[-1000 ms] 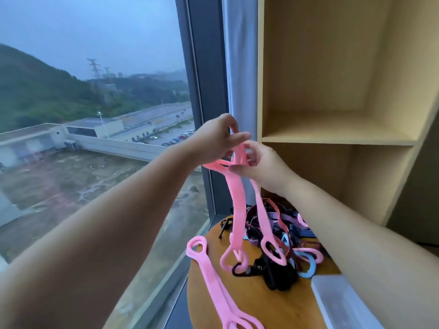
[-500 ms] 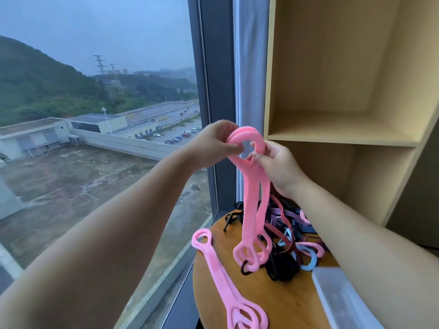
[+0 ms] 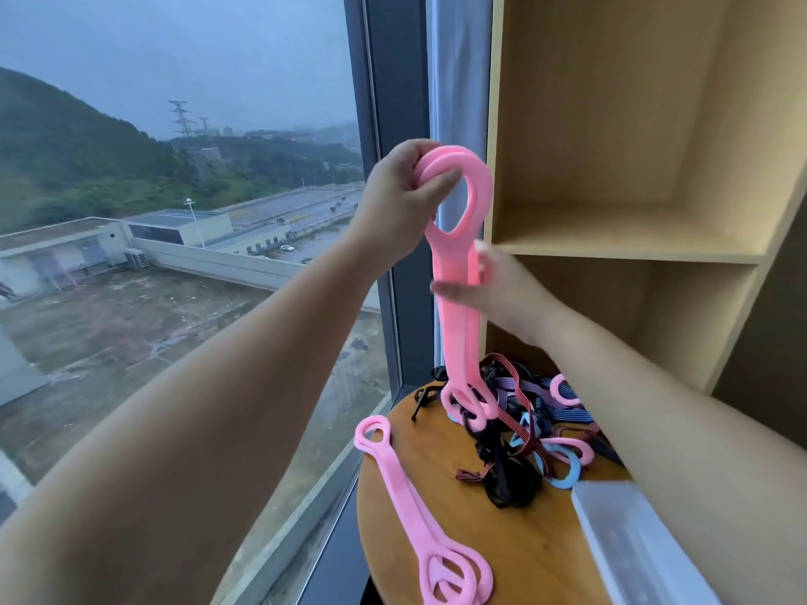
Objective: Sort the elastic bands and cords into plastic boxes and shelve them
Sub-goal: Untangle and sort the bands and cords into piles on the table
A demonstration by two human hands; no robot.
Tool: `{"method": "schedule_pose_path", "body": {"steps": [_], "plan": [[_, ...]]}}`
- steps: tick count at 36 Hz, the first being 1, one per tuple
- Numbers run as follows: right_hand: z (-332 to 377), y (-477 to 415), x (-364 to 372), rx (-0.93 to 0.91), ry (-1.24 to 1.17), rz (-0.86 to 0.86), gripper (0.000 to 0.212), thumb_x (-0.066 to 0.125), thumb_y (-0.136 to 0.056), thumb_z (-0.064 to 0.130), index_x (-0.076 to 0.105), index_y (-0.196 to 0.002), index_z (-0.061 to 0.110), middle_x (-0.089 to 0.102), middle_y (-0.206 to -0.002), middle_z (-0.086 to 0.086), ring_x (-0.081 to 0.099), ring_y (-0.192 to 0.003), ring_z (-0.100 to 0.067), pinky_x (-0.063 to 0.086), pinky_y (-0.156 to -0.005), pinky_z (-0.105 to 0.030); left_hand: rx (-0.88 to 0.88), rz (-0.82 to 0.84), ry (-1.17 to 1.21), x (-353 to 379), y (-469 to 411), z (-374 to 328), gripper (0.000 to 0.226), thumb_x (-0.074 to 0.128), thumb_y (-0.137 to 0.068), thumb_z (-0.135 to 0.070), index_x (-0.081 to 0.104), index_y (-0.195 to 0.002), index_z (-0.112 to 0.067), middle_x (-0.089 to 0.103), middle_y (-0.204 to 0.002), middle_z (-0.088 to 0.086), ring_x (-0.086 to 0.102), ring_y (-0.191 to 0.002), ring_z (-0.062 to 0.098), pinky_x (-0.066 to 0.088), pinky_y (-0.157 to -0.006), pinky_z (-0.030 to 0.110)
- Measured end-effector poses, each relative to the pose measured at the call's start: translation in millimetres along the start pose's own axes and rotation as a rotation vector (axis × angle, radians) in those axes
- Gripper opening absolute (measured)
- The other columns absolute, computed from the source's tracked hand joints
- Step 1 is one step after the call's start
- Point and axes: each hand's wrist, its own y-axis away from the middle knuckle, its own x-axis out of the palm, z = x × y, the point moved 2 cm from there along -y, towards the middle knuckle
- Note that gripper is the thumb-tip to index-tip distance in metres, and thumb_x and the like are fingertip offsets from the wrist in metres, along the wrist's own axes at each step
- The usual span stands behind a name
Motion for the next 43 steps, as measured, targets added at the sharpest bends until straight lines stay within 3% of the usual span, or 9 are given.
{"method": "schedule_pose_path", "body": {"steps": [3,6,9,15,21,26,33,38,43], "plan": [[-26.6,13.9,5.3,0.083,0.061,0.096,0.056,0.079,-0.070,0.048,0.054,-0.118,0.034,0.065,-0.102,0.019,0.064,-0.092,0.003,0.049,-0.070,-0.014,-0.005,-0.011,-0.031,-0.6,-3.5,-6.4,0.013,0.064,-0.092,-0.013,0.059,-0.104,-0.016,0.058,-0.081,-0.008,0.056,-0.064,0.006,0.045,-0.058,0.016],[-64.8,25.7,13.1,0.180,0.025,0.106,0.029,0.077,-0.082,0.019,0.062,-0.105,0.029,0.070,-0.099,0.008,0.067,-0.093,-0.009,0.057,-0.084,-0.032,-0.014,-0.014,-0.058,0.2,-3.6,-6.1,0.014,0.064,-0.093,-0.012,0.059,-0.106,-0.015,0.058,-0.082,-0.007,0.057,-0.063,0.006,0.046,-0.057,0.016],[-90.7,36.4,21.7,0.266,-0.014,0.122,0.022,0.073,-0.085,0.013,0.070,-0.107,0.018,0.074,-0.099,0.002,0.070,-0.092,-0.011,0.057,-0.090,-0.038,-0.025,-0.043,-0.055,0.0,-4.2,-4.0,0.015,0.064,-0.092,-0.011,0.060,-0.107,-0.013,0.059,-0.081,-0.006,0.057,-0.058,0.002,0.046,-0.055,0.015],[-123.6,46.7,34.8,0.326,-0.032,0.109,0.031,0.079,-0.079,0.017,0.069,-0.108,0.016,0.073,-0.099,-0.001,0.068,-0.097,-0.019,0.055,-0.091,-0.041,-0.053,-0.061,-0.027,1.0,-5.7,0.8,0.012,0.064,-0.093,-0.012,0.060,-0.104,-0.015,0.058,-0.076,-0.004,0.054,-0.054,0.004,0.047,-0.055,0.021],[-176.4,70.2,54.2,0.446,-0.226,0.027,0.056,0.085,-0.070,0.006,0.058,-0.117,0.019,0.068,-0.108,0.004,0.068,-0.095,-0.006,0.056,-0.075,-0.022,-0.068,-0.074,-0.025,2.3,-7.4,6.8,0.012,0.064,-0.093,-0.012,0.060,-0.103,-0.015,0.059,-0.077,-0.003,0.054,-0.056,0.006,0.046,-0.055,0.021],[-214.1,97.4,78.8,0.531,-0.082,-0.141,0.056,0.086,-0.072,0.020,0.051,-0.114,0.029,0.060,-0.105,0.009,0.058,-0.095,-0.012,0.044,-0.077,-0.024,-0.084,-0.095,-0.054,6.4,-14.9,11.3,0.011,0.063,-0.093,-0.011,0.059,-0.102,-0.015,0.057,-0.075,-0.003,0.054,-0.056,0.007,0.046,-0.054,0.021],[-213.3,95.7,95.3,0.309,0.183,-0.417,0.022,0.078,-0.079,0.024,0.057,-0.075,0.021,0.060,-0.078,0.008,0.054,-0.069,-0.009,0.035,-0.054,-0.017,-0.123,-0.130,-0.107,6.9,-24.9,23.9,0.014,0.061,-0.092,-0.013,0.060,-0.106,-0.013,0.060,-0.084,0.000,0.055,-0.059,0.009,0.050,-0.056,0.022],[-200.0,89.1,104.5,0.079,0.346,-0.408,0.012,0.078,-0.080,0.015,0.072,-0.090,0.012,0.060,-0.083,0.005,0.056,-0.071,-0.010,0.047,-0.058,-0.018,-0.148,-0.140,-0.109,9.5,-26.8,34.8,0.015,0.061,-0.092,-0.013,0.061,-0.107,-0.012,0.061,-0.084,0.000,0.055,-0.060,0.010,0.049,-0.056,0.022],[-200.7,74.1,111.3,0.147,0.467,-0.281,0.017,0.069,-0.088,0.016,0.072,-0.103,0.009,0.063,-0.104,-0.002,0.063,-0.089,-0.021,0.054,-0.074,-0.033,-0.160,-0.140,-0.097,12.0,-27.7,44.2,0.014,0.062,-0.092,-0.014,0.060,-0.105,-0.015,0.061,-0.085,0.000,0.057,-0.063,0.011,0.049,-0.057,0.022]]}}
